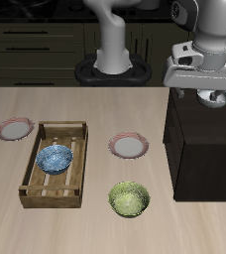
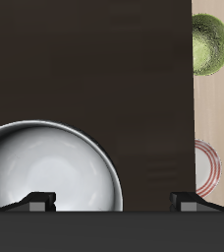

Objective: Place the white bowl on the off-center plate and place the blue bowl on top of the wooden shelf

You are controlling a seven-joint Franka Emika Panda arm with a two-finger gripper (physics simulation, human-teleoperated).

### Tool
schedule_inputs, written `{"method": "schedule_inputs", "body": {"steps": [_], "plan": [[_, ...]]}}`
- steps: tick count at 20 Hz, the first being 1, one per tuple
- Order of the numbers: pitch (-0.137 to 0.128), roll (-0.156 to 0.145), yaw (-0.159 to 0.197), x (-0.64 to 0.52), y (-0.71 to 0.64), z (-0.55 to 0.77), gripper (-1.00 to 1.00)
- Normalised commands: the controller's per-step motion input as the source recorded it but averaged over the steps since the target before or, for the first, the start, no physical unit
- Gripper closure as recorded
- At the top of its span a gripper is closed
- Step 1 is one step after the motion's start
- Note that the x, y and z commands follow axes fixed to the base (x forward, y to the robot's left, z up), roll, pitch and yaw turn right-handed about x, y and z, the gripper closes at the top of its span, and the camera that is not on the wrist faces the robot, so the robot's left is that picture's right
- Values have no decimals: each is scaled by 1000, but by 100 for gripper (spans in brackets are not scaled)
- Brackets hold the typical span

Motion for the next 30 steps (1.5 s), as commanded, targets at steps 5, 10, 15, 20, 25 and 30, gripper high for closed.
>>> {"method": "schedule_inputs", "body": {"steps": [5, 10, 15, 20, 25, 30], "plan": [[-2, 28, -21, -91, -5, -29, 100], [-34, 40, -44, -168, 8, 194, 100], [-53, 28, -17, -99, -15, 295, 100], [-55, 33, -8, -137, -28, 258, 100], [-61, 39, 18, -238, -149, 221, 100], [-51, 12, 42, -270, -336, 163, 100]]}}
